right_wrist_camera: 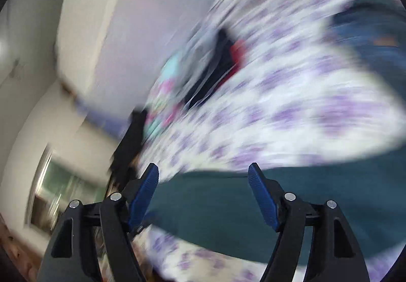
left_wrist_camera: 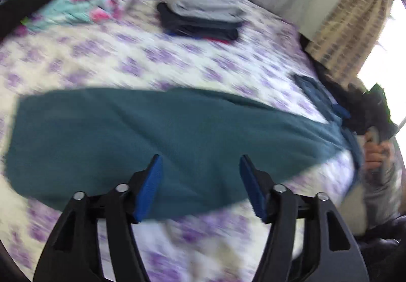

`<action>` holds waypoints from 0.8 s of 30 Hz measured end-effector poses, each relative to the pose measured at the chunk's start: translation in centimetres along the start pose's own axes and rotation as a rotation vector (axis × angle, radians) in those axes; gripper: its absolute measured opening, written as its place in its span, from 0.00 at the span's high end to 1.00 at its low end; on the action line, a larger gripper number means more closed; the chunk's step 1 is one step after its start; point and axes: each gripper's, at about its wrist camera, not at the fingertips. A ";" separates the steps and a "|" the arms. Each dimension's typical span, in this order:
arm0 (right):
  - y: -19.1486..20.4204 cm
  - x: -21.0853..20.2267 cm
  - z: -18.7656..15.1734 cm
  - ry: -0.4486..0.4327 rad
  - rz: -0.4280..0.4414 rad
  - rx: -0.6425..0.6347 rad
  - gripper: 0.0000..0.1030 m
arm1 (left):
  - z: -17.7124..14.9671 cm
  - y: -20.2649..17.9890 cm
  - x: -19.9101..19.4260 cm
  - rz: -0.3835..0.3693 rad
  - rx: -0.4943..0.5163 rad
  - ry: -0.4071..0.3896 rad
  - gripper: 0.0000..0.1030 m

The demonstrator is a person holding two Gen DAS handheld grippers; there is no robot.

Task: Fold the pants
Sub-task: 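Lift the cuff with the right gripper and carry it toward the waistband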

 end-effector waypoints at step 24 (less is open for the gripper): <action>8.4 32.0 0.6 0.976 0.062 -0.256 0.24 | -2.2 3.9 1.8 -0.063 -0.095 0.090 0.34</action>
Point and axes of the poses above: each gripper's, at about its wrist camera, not at the fingertips, and x roughly the way its jaws point, y to its left, z to its top, and after that the axes turned 1 degree about -z, right-handed
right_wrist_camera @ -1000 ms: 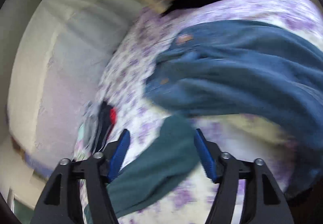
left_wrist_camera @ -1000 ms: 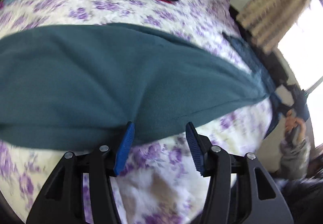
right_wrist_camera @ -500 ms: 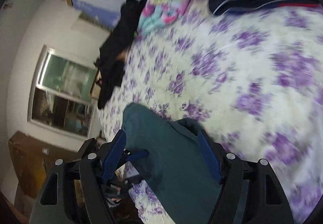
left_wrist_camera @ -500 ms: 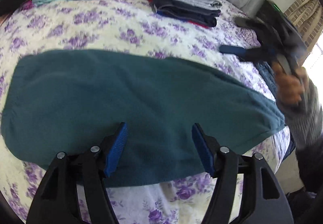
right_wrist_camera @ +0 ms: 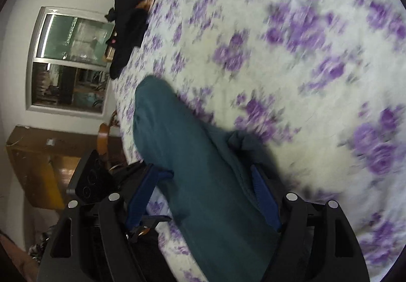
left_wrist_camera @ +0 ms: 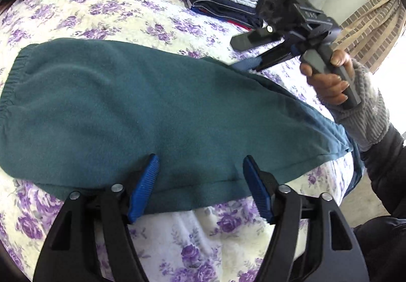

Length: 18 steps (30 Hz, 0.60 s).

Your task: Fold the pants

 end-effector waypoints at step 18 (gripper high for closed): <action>-5.0 -6.9 1.7 -0.394 0.120 0.155 0.21 | -0.2 -0.3 0.1 0.026 0.025 -0.006 0.33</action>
Point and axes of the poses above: each gripper's, at about its wrist camera, not at the fingertips, and x roughly the way its jaws point, y to its left, z to its top, and after that the axes turned 1 degree about -z, right-handed
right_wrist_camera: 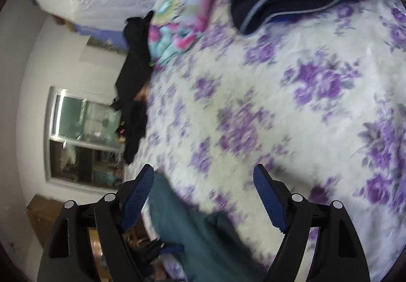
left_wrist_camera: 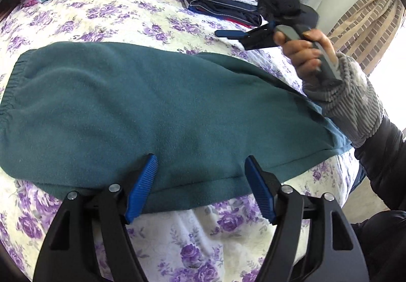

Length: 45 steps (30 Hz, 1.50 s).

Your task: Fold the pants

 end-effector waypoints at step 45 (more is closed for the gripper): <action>5.5 0.9 -9.9 0.010 -0.019 -0.110 0.17 | 0.0 7.4 -10.4 0.216 -0.210 -0.182 0.39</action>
Point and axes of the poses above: each gripper's, at about its wrist camera, not at the fingertips, and x roughly the way its jaws point, y to its left, z to its top, and after that the axes turned 1 degree about -z, right-handed
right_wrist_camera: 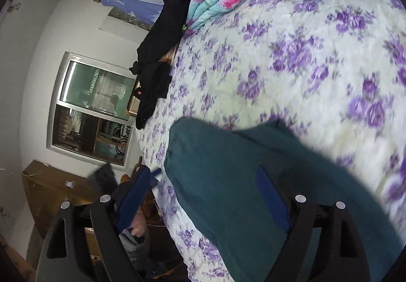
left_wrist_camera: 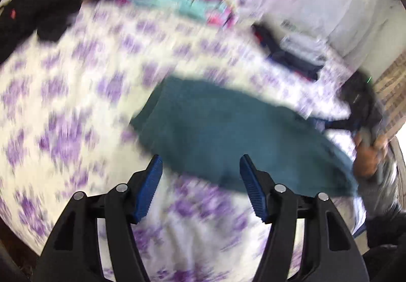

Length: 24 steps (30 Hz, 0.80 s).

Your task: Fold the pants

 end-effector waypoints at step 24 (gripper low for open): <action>-7.3 -30.8 -33.8 -0.936 -0.499 0.495 0.18 | 0.4 -6.3 0.5 -0.115 0.133 -0.101 0.23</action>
Point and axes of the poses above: each gripper's, at about its wrist camera, not at the fingertips, and x roughly the way its jaws point, y to its left, z to its top, and after that the axes turned 1 degree about -z, right-handed
